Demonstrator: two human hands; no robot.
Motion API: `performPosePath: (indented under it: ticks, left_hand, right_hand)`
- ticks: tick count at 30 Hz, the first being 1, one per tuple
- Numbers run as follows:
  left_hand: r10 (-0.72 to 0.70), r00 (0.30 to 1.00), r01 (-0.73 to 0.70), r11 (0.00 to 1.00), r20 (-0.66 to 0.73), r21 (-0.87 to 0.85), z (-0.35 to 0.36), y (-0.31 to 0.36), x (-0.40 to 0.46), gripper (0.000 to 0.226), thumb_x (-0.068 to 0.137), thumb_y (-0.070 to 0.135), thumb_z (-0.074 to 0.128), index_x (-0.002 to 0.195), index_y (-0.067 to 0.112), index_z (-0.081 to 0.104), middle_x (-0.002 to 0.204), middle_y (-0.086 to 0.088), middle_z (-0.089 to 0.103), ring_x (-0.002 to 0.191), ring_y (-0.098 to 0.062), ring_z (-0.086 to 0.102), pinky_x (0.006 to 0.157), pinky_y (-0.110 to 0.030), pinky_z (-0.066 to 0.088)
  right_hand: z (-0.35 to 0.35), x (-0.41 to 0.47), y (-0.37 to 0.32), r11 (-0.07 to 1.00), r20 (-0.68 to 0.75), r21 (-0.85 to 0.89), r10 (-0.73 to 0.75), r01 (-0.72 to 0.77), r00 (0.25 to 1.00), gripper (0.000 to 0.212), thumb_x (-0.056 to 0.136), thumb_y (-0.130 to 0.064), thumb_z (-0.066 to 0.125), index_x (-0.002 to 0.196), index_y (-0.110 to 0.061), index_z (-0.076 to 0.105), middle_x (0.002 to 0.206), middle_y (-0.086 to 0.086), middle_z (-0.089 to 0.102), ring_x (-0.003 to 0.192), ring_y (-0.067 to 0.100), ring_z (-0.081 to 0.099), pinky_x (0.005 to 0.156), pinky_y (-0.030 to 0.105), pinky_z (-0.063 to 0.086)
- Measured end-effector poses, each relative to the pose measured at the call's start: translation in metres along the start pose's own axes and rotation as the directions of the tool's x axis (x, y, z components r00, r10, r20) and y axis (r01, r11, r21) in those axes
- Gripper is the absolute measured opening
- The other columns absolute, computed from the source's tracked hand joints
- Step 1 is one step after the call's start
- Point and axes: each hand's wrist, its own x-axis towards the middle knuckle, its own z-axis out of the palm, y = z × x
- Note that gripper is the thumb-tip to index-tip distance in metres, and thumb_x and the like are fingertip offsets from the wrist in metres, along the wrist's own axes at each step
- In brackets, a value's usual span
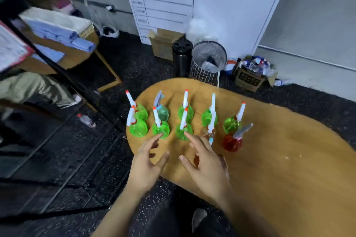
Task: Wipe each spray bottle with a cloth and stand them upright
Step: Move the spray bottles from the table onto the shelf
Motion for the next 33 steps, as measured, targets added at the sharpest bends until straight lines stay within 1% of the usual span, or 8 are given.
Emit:
performPosePath:
  ticks: [2,5,7,14,19,25,28,33]
  left_hand:
    - [-0.047,0.999,0.047,0.999,-0.026,0.011,-0.022,0.024,-0.001,0.061,0.091,0.022,0.083,0.132,0.057,0.053,0.127,0.028,0.061,0.113,0.0,0.064,0.087,-0.024,0.053]
    - [-0.108,0.992,0.108,0.994,-0.072,0.004,-0.047,0.043,-0.009,0.059,0.091,0.023,0.082,0.133,0.053,0.054,0.127,0.019,0.064,0.111,0.002,0.063,0.084,-0.023,0.053]
    - [-0.117,0.988,0.116,0.993,-0.103,-0.015,-0.057,0.05,-0.014,0.057,0.092,0.025,0.081,0.135,0.05,0.054,0.127,0.014,0.064,0.111,0.006,0.062,0.087,-0.024,0.055]
    - [-0.206,0.958,0.19,0.977,-0.197,-0.099,-0.068,0.037,-0.024,0.056,0.092,0.031,0.081,0.14,0.048,0.057,0.13,0.01,0.067,0.116,-0.009,0.067,0.093,-0.037,0.06]
    - [-0.269,0.933,0.246,0.961,-0.238,-0.124,-0.08,0.024,-0.018,0.056,0.092,0.02,0.081,0.14,0.037,0.058,0.13,0.01,0.065,0.113,0.006,0.063,0.086,-0.009,0.052]
    - [-0.337,0.92,0.312,0.939,-0.2,-0.148,-0.103,0.0,0.01,0.055,0.094,0.018,0.079,0.139,0.038,0.056,0.118,0.031,0.065,0.112,0.013,0.06,0.084,-0.006,0.051]
    - [-0.363,0.916,0.348,0.931,-0.172,-0.112,-0.112,-0.032,0.037,0.056,0.093,0.024,0.08,0.142,0.036,0.056,0.128,0.021,0.062,0.111,0.012,0.061,0.086,-0.013,0.054]
    - [-0.414,0.909,0.41,0.91,-0.047,-0.067,-0.119,-0.091,0.101,0.056,0.094,0.026,0.078,0.145,0.031,0.056,0.131,0.009,0.063,0.108,-0.004,0.065,0.094,-0.043,0.06]
  right_hand:
    - [-0.025,0.003,-0.024,1.0,0.028,0.023,0.014,-0.014,1.0,0.063,0.097,-0.043,0.067,0.153,-0.048,0.039,0.137,-0.021,0.048,0.119,-0.006,0.052,0.092,0.002,0.036]
    - [-0.048,0.01,-0.043,0.999,0.073,0.034,-0.004,0.001,0.997,0.063,0.097,-0.044,0.067,0.151,-0.052,0.037,0.139,-0.022,0.046,0.125,-0.002,0.052,0.102,0.026,0.048]
    - [-0.058,0.018,-0.05,0.999,0.092,0.038,-0.012,0.009,0.996,0.062,0.097,-0.047,0.066,0.15,-0.056,0.035,0.14,-0.024,0.045,0.127,-0.004,0.049,0.107,0.032,0.048]
    - [-0.053,0.049,-0.055,0.998,0.192,0.033,-0.066,0.061,0.979,0.059,0.098,-0.044,0.067,0.149,-0.053,0.038,0.135,-0.022,0.047,0.125,-0.004,0.05,0.106,0.035,0.049]
    - [-0.032,0.076,-0.056,0.996,0.213,0.015,-0.088,0.087,0.973,0.059,0.092,-0.053,0.064,0.147,-0.055,0.041,0.132,-0.028,0.047,0.122,-0.008,0.05,0.095,0.035,0.053]
    - [0.002,0.108,-0.058,0.999,0.234,0.001,-0.036,0.037,0.972,0.057,0.089,-0.06,0.061,0.14,-0.067,0.037,0.131,-0.031,0.048,0.119,-0.008,0.053,0.095,0.033,0.054]
    - [0.022,0.13,-0.06,1.0,0.23,-0.009,0.025,-0.024,0.973,0.061,0.094,-0.043,0.071,0.144,-0.06,0.04,0.134,-0.027,0.05,0.118,-0.012,0.053,0.096,0.023,0.05]
    - [0.06,0.169,-0.051,0.984,0.176,-0.065,0.175,-0.166,0.969,0.064,0.093,-0.033,0.076,0.15,-0.034,0.048,0.139,-0.016,0.054,0.113,-0.006,0.057,0.094,0.014,0.046]
